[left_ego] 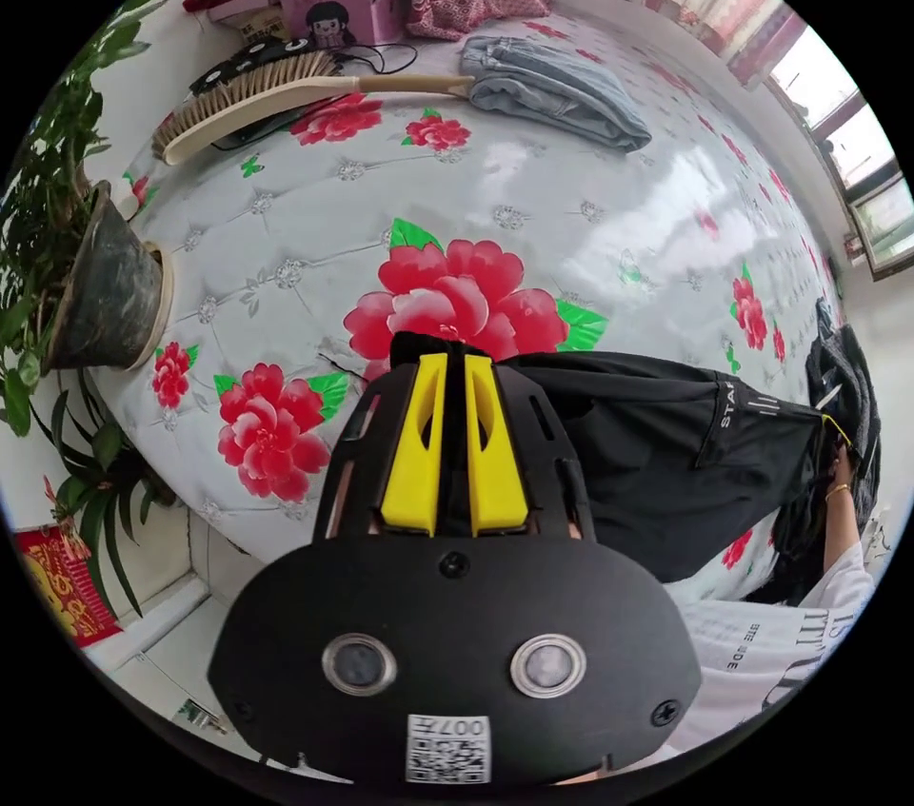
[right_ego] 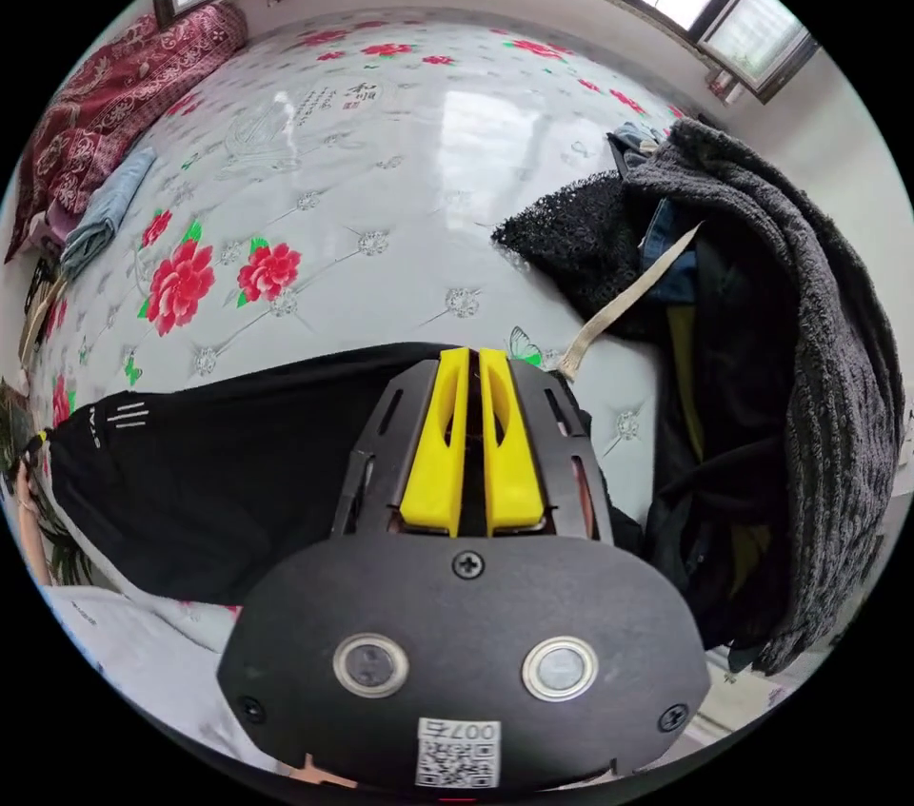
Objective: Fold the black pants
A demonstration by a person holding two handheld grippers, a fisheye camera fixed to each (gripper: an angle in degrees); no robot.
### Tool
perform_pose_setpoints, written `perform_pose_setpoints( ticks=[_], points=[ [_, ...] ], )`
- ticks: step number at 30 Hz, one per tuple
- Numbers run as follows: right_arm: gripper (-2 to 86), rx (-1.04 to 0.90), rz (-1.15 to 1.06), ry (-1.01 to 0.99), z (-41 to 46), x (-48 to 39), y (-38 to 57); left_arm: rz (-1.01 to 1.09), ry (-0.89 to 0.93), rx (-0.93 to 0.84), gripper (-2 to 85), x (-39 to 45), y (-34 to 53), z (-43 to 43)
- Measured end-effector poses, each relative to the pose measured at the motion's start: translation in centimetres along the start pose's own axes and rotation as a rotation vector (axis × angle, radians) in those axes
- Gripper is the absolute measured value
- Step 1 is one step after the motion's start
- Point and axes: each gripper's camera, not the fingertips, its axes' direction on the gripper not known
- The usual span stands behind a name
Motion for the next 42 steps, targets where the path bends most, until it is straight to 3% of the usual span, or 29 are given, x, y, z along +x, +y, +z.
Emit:
perform_pose_setpoints(
  ticks=[3,6,10,14,19,25,27,31,34,37,42],
  points=[
    [1.5,-0.085,0.055,0.036,1.3,-1.5,-1.5,-0.108,-0.003,-0.043,6.0,-1.3,0.2,2.1],
    [2.4,0.063,0.027,0.040,-2.6,-4.4,-1.0,-0.095,0.010,0.019,7.9,-1.9,1.6,0.2],
    [3.5,0.183,-0.242,-0.205,-6.7,-14.7,1.6,-0.001,-0.108,0.063,7.9,-2.6,5.4,-3.0],
    [4.0,0.128,-0.583,-0.420,-6.2,-29.8,4.7,-0.054,-0.031,0.021,8.6,-4.6,10.1,-2.7],
    [4.1,0.036,-0.848,-0.551,-5.3,-44.7,5.7,-0.061,0.042,-0.024,9.9,-5.0,14.0,-0.7],
    [2.1,-0.165,-1.055,-0.426,-0.6,-56.5,6.5,0.074,-0.070,-0.042,7.0,-4.1,16.0,1.0],
    [1.3,-0.181,-1.058,-0.413,0.5,-57.1,5.8,0.126,-0.106,-0.052,5.8,-4.3,16.5,1.0],
    [1.2,-0.196,-0.973,-0.428,1.4,-57.8,3.3,0.345,-0.357,-0.052,4.1,-3.3,17.4,1.9],
    [1.7,-0.167,-0.937,-0.430,1.3,-57.5,3.5,0.358,-0.443,-0.021,5.0,-4.1,17.2,2.8],
    [2.8,-0.071,-0.818,-0.531,-0.1,-53.0,5.1,0.257,-0.315,0.005,7.4,-7.1,17.2,2.0],
    [4.2,-0.075,-0.528,-0.779,0.9,-39.2,10.2,0.018,-0.080,0.067,7.2,-12.9,20.4,0.0]
  ],
)
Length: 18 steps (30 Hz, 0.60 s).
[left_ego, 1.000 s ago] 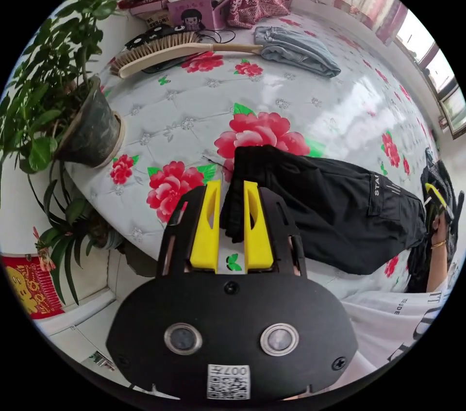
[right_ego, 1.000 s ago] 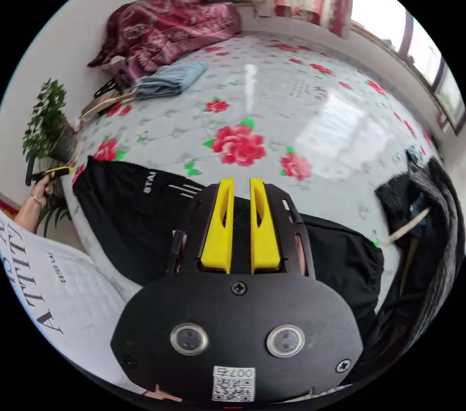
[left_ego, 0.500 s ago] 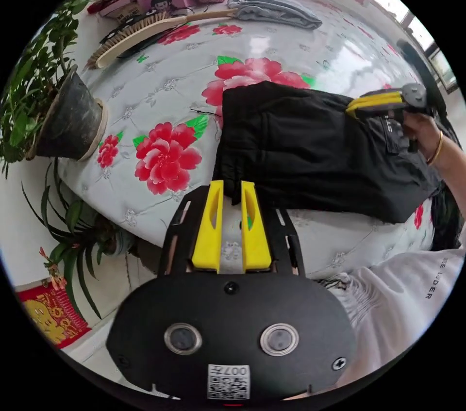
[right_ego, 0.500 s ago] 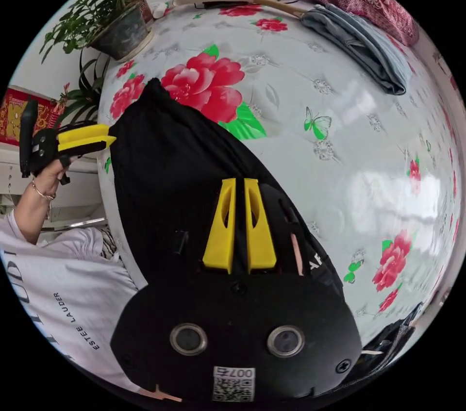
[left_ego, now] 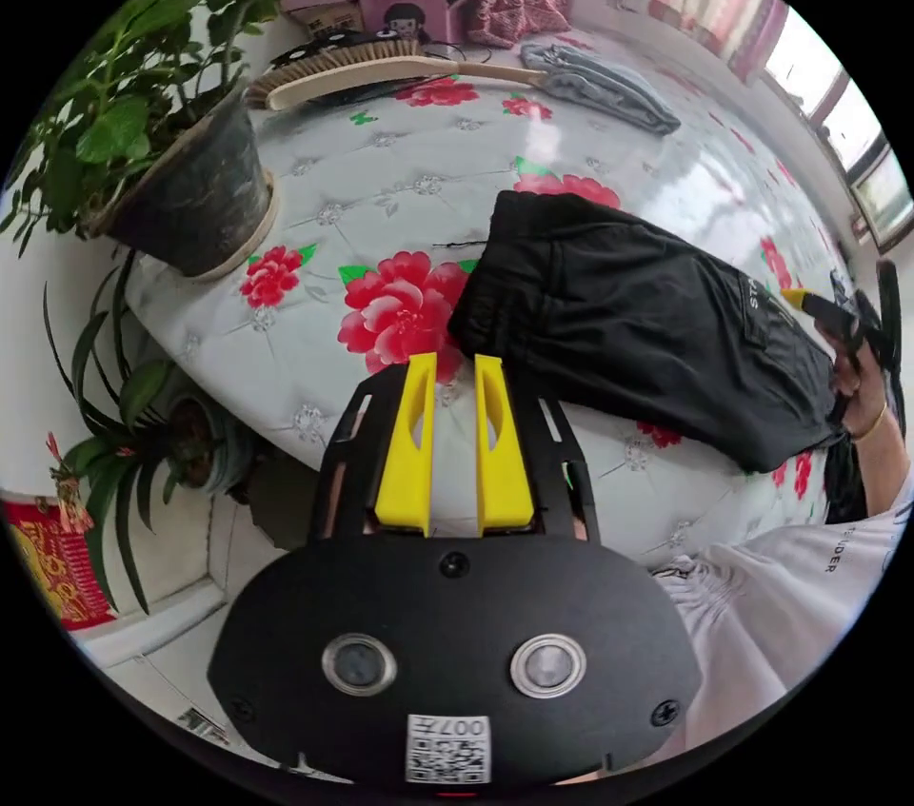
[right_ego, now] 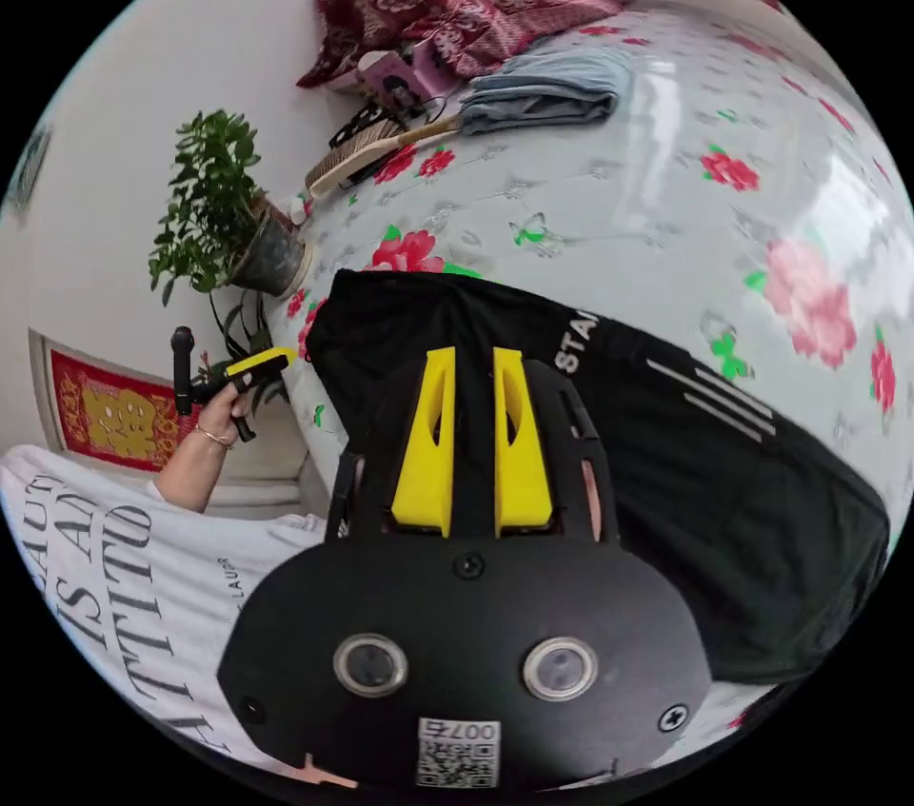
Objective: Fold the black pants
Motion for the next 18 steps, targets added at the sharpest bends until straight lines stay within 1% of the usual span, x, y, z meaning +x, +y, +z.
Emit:
perform_pose_setpoints(
  ticks=[2,3,4,5,6,8,10,11,13,18],
  points=[
    [4.5,0.096,0.200,-0.038,-4.0,5.5,7.5,-0.074,0.062,0.037,7.5,-1.6,2.1,-0.9],
    [4.6,0.126,0.262,-0.038,-5.2,7.0,9.7,-0.087,0.080,0.047,7.7,-1.9,2.6,-1.2],
    [4.7,0.196,0.374,-0.032,-7.6,9.7,14.2,-0.106,0.115,0.068,7.7,-2.2,3.5,-1.5],
    [4.8,0.268,0.479,-0.007,-10.0,12.2,18.7,-0.121,0.151,0.083,7.7,-2.3,4.3,-1.7],
    [4.9,0.301,0.532,0.014,-11.1,13.4,21.0,-0.125,0.170,0.085,7.6,-2.3,4.7,-1.7],
    [5.1,0.444,0.733,0.086,-15.5,17.4,30.0,-0.155,0.245,0.057,7.5,-2.1,5.8,-1.1],
    [5.3,0.555,0.848,0.143,-18.3,19.6,35.9,-0.172,0.278,0.039,7.3,-1.5,6.4,-0.7],
    [5.4,0.617,0.890,0.176,-19.8,20.7,39.0,-0.171,0.291,0.036,7.2,-0.9,6.7,-0.6],
    [5.7,0.658,0.921,0.226,-21.4,22.3,42.1,-0.167,0.312,0.024,7.2,0.0,7.0,-0.3],
    [6.9,0.675,0.990,0.293,-23.1,28.1,45.8,-0.141,0.337,0.014,7.1,2.7,7.6,-0.8]
  ],
)
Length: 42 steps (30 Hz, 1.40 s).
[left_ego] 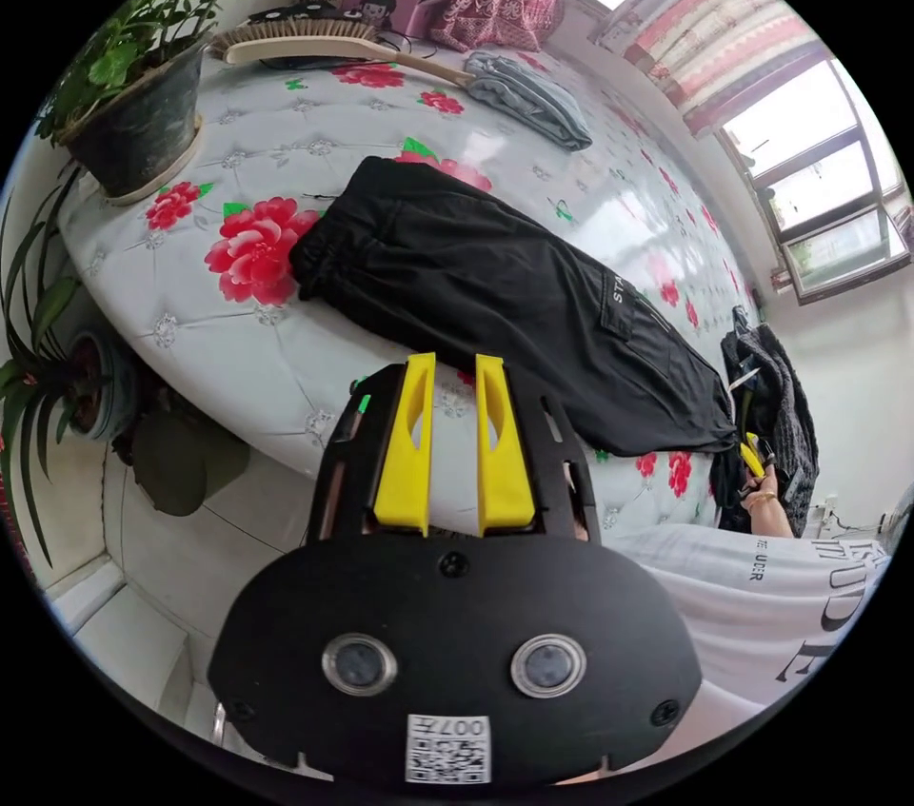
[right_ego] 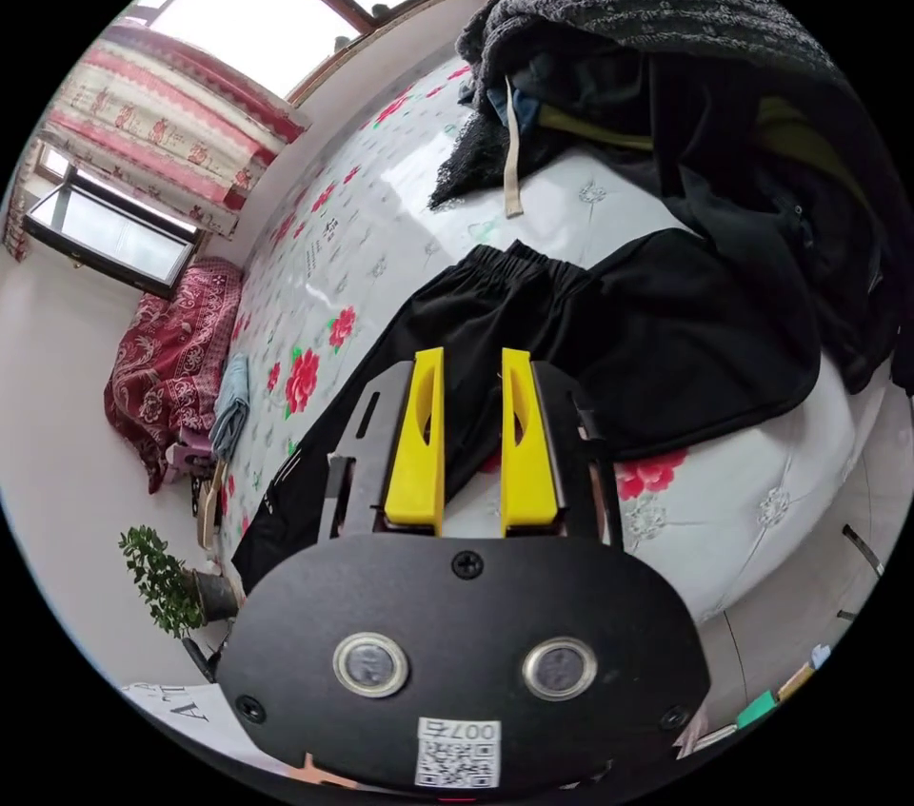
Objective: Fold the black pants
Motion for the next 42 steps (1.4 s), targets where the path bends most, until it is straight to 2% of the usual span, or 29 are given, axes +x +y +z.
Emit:
perform_pose_setpoints(
  ticks=[7,13,18,20,22,25,27,36,42],
  points=[
    [2.3,-0.140,-0.014,0.047,5.0,5.2,-3.5,0.004,-0.063,-0.015,6.4,2.9,2.6,0.0],
    [0.8,-0.031,-0.159,-0.011,0.0,8.1,-2.2,-0.048,-0.096,-0.026,6.0,3.3,4.5,0.4],
    [4.8,-0.080,-0.039,-0.058,0.0,14.3,-0.1,-0.093,-0.060,-0.053,6.3,3.0,5.1,2.0],
    [7.0,-0.058,0.024,-0.183,-0.6,16.3,1.5,-0.103,-0.041,-0.050,6.6,2.9,5.1,2.4],
    [8.3,-0.062,0.042,-0.222,-0.4,16.9,2.9,-0.111,-0.036,-0.037,6.9,2.8,5.1,2.4],
    [10.1,-0.119,0.040,-0.221,1.3,17.2,4.7,-0.147,-0.011,-0.024,7.6,1.9,5.1,2.5],
    [10.7,-0.088,0.068,-0.224,1.6,17.5,4.8,-0.176,-0.006,-0.034,7.9,1.2,5.0,2.8],
    [9.0,-0.116,0.155,-0.205,3.7,15.5,0.9,-0.221,-0.084,-0.064,8.9,-1.3,3.1,4.6],
    [8.0,-0.179,0.090,-0.130,3.1,11.7,1.7,-0.226,-0.107,-0.084,9.0,-2.9,2.5,6.1]
  ],
)
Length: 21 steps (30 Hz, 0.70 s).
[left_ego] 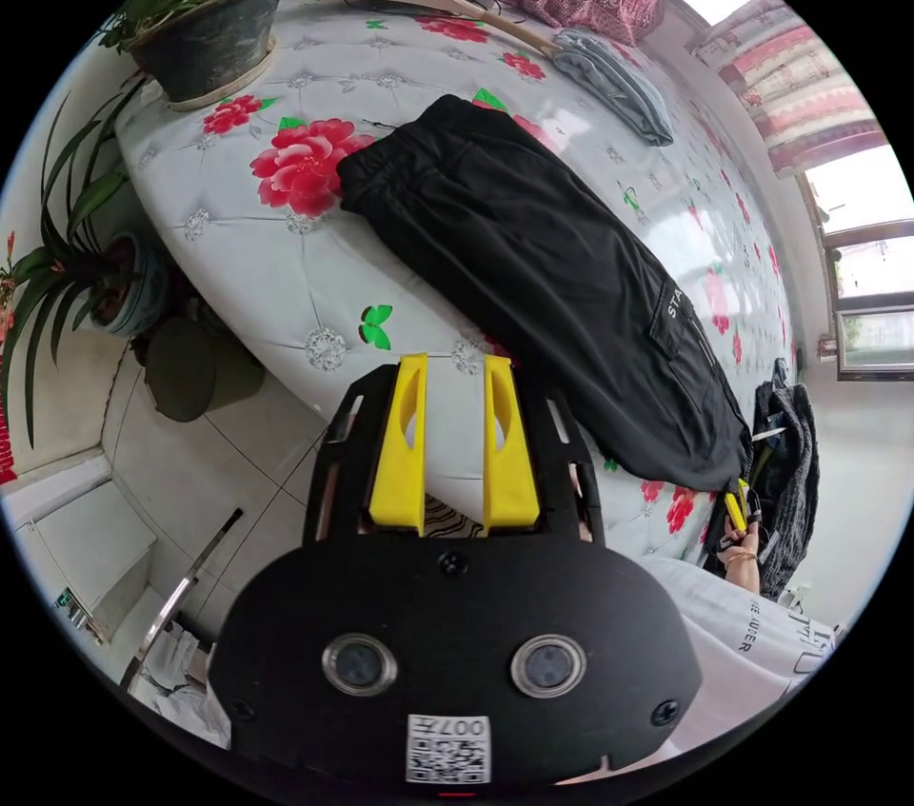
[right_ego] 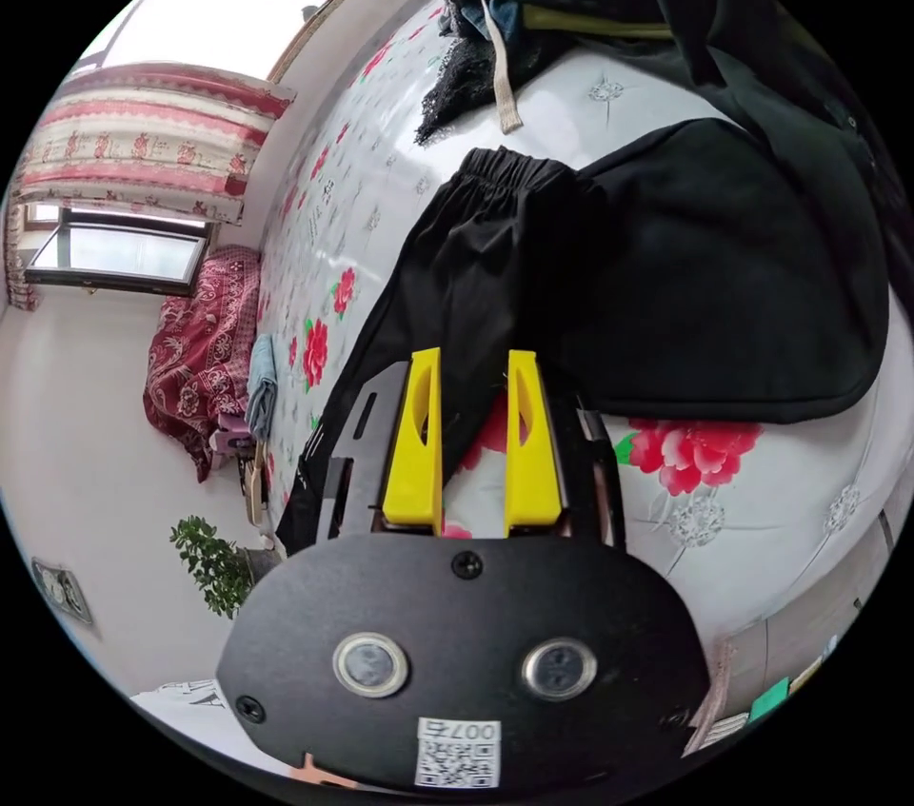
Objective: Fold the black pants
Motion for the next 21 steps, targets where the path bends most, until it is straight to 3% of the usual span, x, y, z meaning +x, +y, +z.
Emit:
perform_pose_setpoints(
  ticks=[16,21],
  points=[
    [1.3,0.034,0.186,-0.106,2.5,-7.4,-2.8,-0.061,0.047,-0.062,8.8,-4.6,-2.6,3.9],
    [-0.1,0.077,-0.004,-0.102,1.0,-17.3,-5.2,-0.071,0.062,-0.063,8.7,-6.2,-3.0,4.4]
  ],
)
